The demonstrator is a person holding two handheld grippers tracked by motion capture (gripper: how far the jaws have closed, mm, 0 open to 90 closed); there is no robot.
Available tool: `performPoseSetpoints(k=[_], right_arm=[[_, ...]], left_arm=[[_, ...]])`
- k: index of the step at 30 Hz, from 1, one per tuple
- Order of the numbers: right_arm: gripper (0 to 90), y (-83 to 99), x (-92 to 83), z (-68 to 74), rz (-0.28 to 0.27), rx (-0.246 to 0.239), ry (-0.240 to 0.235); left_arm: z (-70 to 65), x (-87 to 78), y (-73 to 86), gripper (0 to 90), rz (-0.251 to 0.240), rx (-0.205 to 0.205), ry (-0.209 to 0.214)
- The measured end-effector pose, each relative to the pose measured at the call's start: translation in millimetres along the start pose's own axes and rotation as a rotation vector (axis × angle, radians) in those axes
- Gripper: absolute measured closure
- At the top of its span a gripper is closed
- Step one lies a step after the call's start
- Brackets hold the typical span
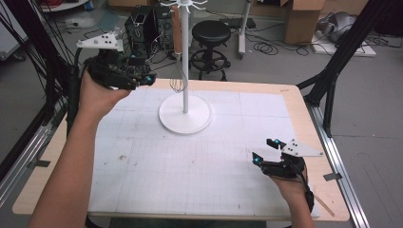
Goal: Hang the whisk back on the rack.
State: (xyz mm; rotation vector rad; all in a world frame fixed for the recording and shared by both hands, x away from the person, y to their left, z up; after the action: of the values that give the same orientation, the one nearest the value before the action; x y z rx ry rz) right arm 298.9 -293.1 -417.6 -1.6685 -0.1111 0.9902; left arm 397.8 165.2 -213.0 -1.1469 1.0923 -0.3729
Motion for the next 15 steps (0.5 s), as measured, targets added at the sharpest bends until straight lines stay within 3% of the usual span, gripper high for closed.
performPoseSetpoints(k=[6, 15], right_arm=[[21.7, -0.5, 0.0, 1.5, 0.004, 0.007, -0.006], [21.7, -0.6, -1.0, 0.2, -0.001, 0.006, -0.002]], left_arm=[[-10.8, -1.7, 24.4, 14.9, -0.002, 0.021, 0.009], [-20.8, 1.6, 67.2, 7.7, -0.019, 0.021, 0.013]])
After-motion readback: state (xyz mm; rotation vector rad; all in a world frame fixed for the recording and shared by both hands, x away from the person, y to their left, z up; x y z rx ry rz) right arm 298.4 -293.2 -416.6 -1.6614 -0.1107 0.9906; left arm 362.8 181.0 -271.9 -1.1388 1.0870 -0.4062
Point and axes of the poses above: each handheld gripper's, and its own axes: x roughly forward along the jaws, y roughly out of its underside, z roughly to its left, the point moved 3 cm from there along x, roughly forward along the jaws, and after that the axes turned 12 degrees about z, right-handed, at the moved point
